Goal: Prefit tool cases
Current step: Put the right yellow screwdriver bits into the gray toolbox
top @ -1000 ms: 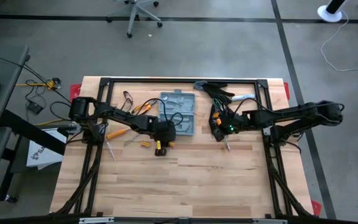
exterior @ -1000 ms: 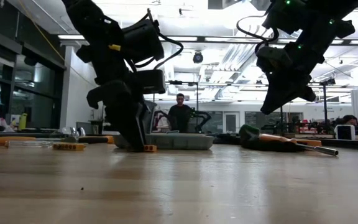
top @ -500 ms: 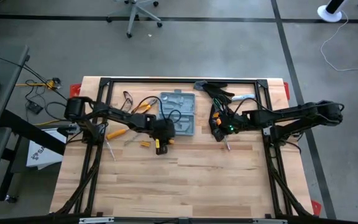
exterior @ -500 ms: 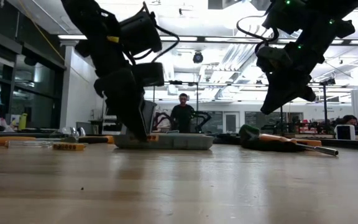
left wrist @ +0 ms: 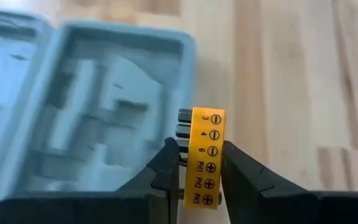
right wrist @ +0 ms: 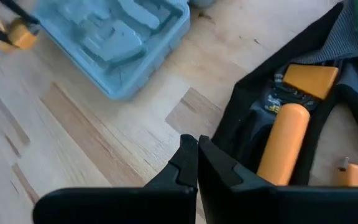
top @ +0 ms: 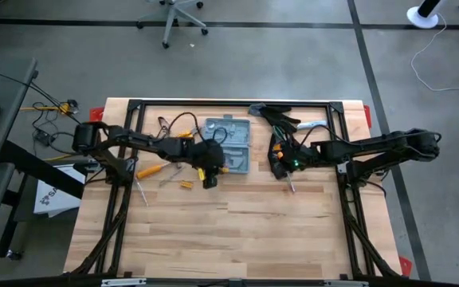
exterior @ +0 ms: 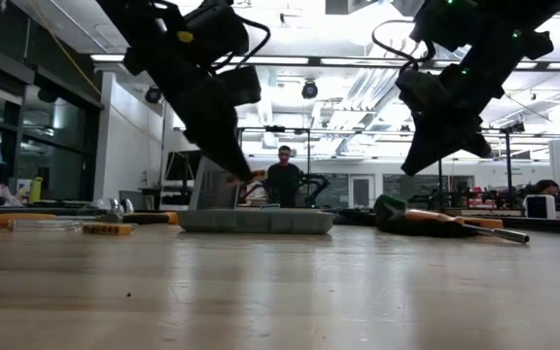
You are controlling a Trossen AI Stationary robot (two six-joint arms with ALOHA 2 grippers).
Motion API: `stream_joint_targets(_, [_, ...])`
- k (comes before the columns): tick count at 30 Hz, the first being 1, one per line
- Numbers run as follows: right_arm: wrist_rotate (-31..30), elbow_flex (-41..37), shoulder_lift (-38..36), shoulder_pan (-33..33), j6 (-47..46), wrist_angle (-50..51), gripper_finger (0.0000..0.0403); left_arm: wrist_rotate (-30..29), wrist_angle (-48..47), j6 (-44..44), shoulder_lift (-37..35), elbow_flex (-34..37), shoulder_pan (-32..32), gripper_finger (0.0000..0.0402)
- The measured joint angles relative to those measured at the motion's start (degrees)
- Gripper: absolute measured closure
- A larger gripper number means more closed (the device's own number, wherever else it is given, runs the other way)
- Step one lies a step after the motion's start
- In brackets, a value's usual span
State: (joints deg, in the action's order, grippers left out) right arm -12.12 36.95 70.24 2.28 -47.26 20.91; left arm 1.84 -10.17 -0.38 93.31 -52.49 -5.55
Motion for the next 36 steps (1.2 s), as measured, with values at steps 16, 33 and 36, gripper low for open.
stream_joint_targets(16, [-0.90,0.11,12.04,-0.04,-8.22,-22.36,0.0403,13.75,8.57,9.55,3.50,-0.07,-12.70,0.0327])
stream_joint_targets(33, [2.63,0.20,19.54,4.60,-6.80,-36.94,0.0403,15.70,17.79,6.70,6.59,2.90,-12.38,0.0327])
stream_joint_targets(36, [4.21,0.20,19.54,5.50,-6.46,-37.55,0.0403,15.50,19.55,6.60,6.61,4.12,-12.38,0.0327])
